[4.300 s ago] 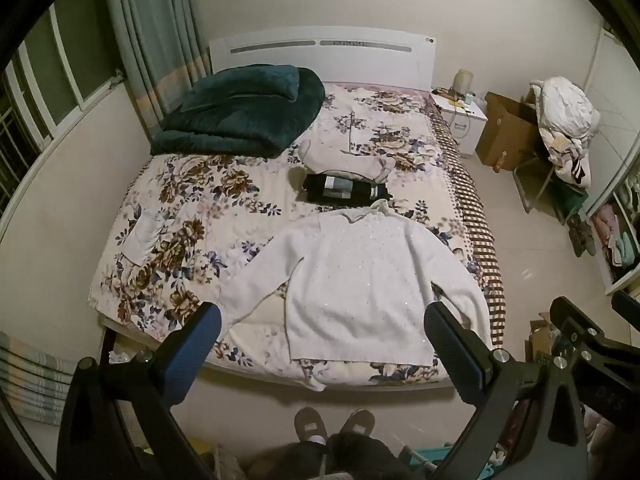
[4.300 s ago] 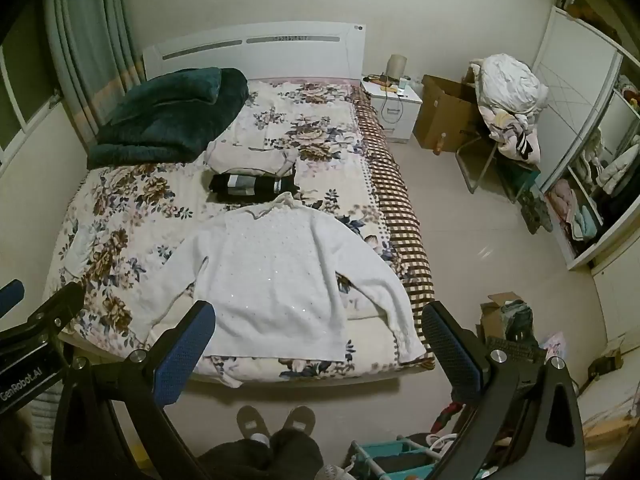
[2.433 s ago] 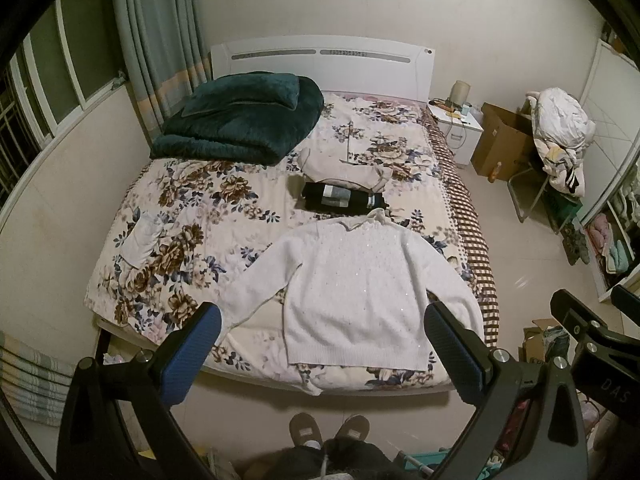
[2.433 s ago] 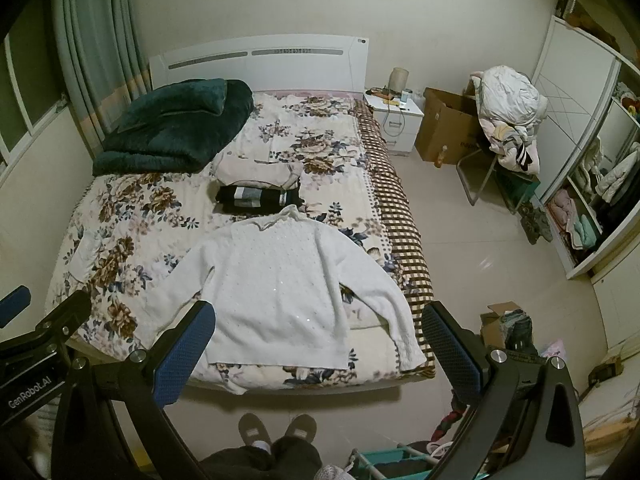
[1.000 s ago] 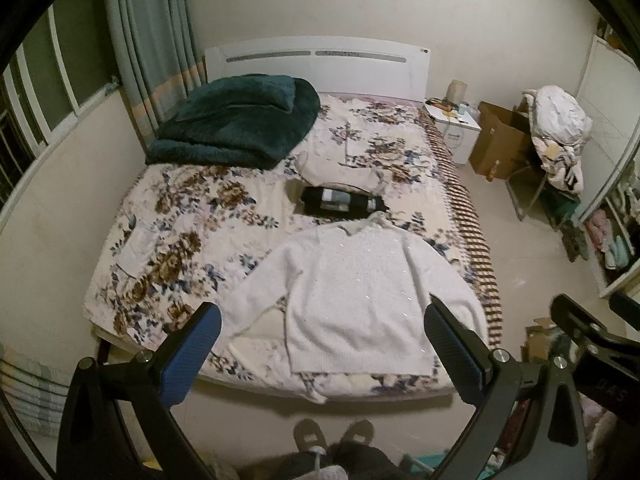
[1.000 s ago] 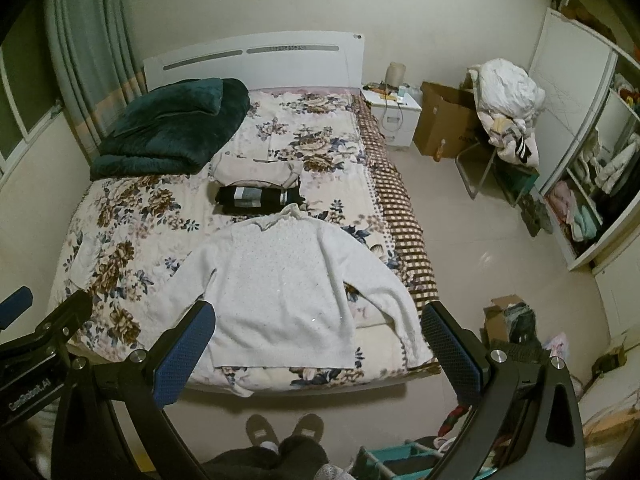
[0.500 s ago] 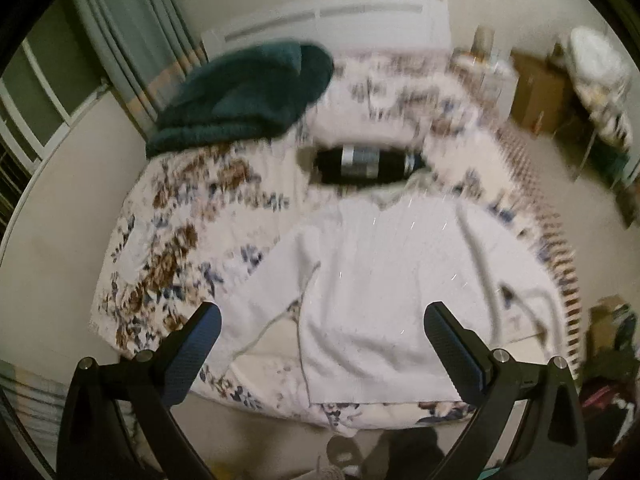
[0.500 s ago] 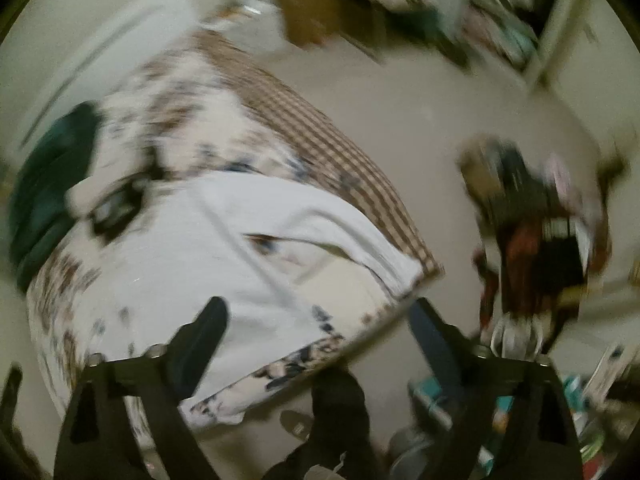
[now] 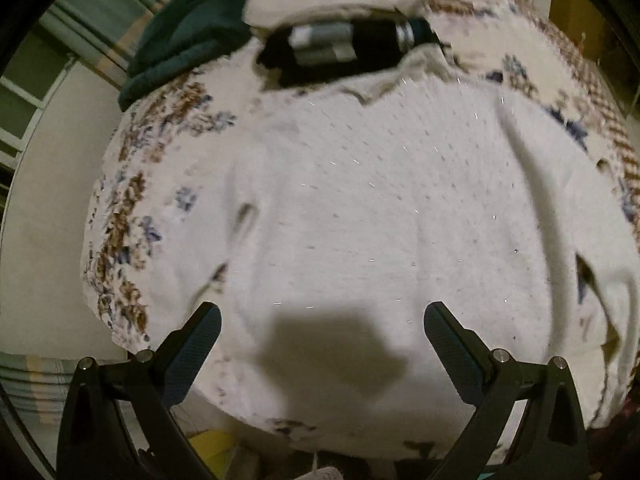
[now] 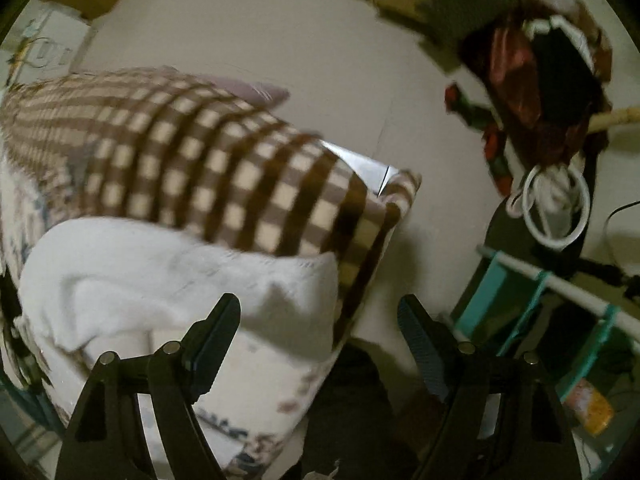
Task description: Fold small clothes
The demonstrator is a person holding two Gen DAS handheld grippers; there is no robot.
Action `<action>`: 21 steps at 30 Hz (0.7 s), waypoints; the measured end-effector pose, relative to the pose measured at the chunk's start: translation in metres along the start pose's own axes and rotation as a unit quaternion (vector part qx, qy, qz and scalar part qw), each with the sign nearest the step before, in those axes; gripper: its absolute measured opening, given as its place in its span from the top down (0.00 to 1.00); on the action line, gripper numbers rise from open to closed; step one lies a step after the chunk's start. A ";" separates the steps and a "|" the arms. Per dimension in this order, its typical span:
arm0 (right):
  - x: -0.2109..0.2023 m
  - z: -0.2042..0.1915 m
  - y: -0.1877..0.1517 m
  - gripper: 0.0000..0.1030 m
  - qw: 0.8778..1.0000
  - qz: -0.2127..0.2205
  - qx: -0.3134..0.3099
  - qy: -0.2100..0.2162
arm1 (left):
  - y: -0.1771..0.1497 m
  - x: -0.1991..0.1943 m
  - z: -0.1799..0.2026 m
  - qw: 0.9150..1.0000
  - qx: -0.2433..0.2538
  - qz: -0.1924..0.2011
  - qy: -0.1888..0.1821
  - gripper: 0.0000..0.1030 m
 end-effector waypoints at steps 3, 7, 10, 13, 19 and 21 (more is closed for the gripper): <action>0.040 0.003 -0.001 0.64 0.999 -0.030 0.011 0.026 | -0.001 0.018 0.030 1.000 0.018 -0.012 -0.002 0.00; 0.013 -0.007 0.012 0.93 0.998 0.055 -0.029 0.007 | -0.002 0.028 0.056 0.999 0.033 -0.013 -0.007 0.00; -0.014 -0.012 0.029 0.93 0.993 0.107 -0.050 0.003 | -0.002 0.030 0.067 0.999 0.039 -0.006 -0.013 0.00; -0.003 -0.007 0.033 0.84 0.996 0.067 -0.053 0.003 | -0.003 0.034 0.075 0.999 0.043 -0.004 -0.018 0.00; -0.003 0.030 0.022 0.41 0.991 0.063 0.079 0.093 | -0.008 0.046 0.082 0.999 0.041 -0.006 -0.023 0.00; 0.008 0.035 0.020 0.40 0.987 0.054 0.108 0.110 | -0.010 0.053 0.081 0.999 0.037 -0.010 -0.025 0.00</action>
Point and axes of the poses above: each gripper's, at about its wrist camera, not at the fingertips, and x roughly the way its jaws point, z to its right, y to its top, the point moved 10 cm from there along x, roughly the way its jaws point, and after that the axes turned 14 degrees about y, right-handed, at the moved point
